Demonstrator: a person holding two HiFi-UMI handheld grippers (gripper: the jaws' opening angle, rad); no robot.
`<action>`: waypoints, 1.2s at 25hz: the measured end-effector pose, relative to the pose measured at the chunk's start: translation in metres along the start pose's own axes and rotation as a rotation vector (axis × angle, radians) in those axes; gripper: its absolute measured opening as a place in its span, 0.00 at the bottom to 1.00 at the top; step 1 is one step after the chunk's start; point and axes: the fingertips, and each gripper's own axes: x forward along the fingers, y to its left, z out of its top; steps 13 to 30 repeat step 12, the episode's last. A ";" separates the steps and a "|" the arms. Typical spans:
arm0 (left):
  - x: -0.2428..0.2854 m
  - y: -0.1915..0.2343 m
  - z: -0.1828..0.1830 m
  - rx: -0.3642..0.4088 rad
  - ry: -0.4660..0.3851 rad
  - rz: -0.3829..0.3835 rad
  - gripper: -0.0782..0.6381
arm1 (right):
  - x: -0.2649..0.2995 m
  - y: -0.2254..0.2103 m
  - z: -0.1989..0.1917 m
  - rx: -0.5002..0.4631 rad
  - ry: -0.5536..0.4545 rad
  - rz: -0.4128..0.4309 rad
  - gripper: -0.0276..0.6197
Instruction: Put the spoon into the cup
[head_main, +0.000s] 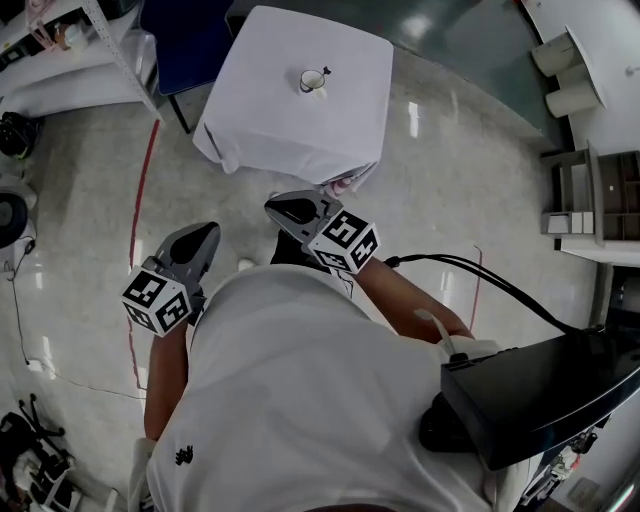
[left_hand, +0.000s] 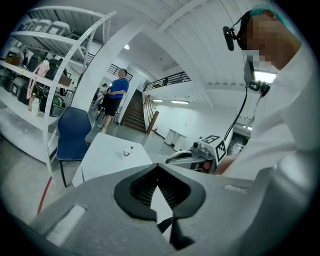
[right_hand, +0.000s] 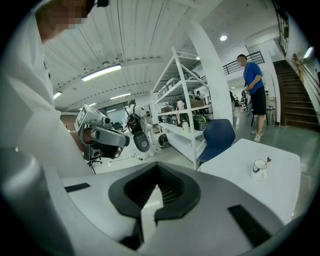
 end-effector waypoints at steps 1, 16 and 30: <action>0.000 0.000 -0.002 -0.002 0.003 0.001 0.12 | 0.000 0.001 -0.001 0.001 -0.001 0.001 0.05; 0.011 -0.008 -0.002 0.002 0.032 0.000 0.12 | -0.009 -0.005 -0.007 0.024 -0.016 0.007 0.05; 0.011 -0.008 -0.002 0.002 0.032 0.000 0.12 | -0.009 -0.005 -0.007 0.024 -0.016 0.007 0.05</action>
